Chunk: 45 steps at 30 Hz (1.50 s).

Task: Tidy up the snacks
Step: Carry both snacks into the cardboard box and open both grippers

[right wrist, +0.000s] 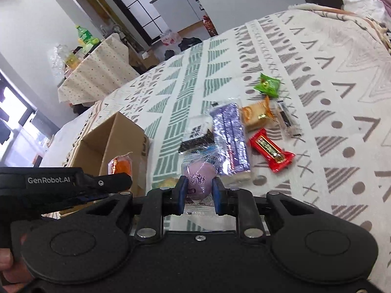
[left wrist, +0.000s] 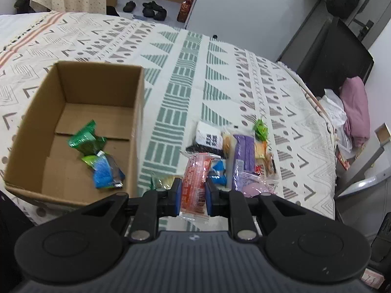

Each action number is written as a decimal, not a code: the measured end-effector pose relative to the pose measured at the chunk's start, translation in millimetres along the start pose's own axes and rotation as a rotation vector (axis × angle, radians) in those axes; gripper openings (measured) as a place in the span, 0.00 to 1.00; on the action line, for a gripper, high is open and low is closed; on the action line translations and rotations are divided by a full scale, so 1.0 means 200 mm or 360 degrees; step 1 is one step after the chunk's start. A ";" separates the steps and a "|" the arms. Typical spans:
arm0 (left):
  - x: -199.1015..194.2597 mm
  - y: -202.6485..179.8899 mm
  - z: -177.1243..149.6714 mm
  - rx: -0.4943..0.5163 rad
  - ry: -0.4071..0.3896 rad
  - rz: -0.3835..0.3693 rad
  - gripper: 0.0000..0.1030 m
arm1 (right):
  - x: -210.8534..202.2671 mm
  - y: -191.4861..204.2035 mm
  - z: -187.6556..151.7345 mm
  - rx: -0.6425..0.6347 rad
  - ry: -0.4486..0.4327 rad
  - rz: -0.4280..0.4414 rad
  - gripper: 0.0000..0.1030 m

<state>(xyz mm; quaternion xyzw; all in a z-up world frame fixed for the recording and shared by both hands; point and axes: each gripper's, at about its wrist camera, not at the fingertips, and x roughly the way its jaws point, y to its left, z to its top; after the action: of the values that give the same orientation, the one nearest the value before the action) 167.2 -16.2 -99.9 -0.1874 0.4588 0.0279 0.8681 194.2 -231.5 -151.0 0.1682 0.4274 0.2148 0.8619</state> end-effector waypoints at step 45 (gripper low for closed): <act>-0.09 0.72 0.31 -0.0300 -0.0114 0.0114 0.22 | 0.33 0.80 0.16 -0.0262 0.0012 0.0057 0.21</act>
<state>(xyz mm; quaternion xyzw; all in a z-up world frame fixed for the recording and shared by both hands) 174.5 141.6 -97.7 -0.2506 0.4293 0.1085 0.8609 220.0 -65.4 -99.9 0.1037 0.4085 0.2651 0.8672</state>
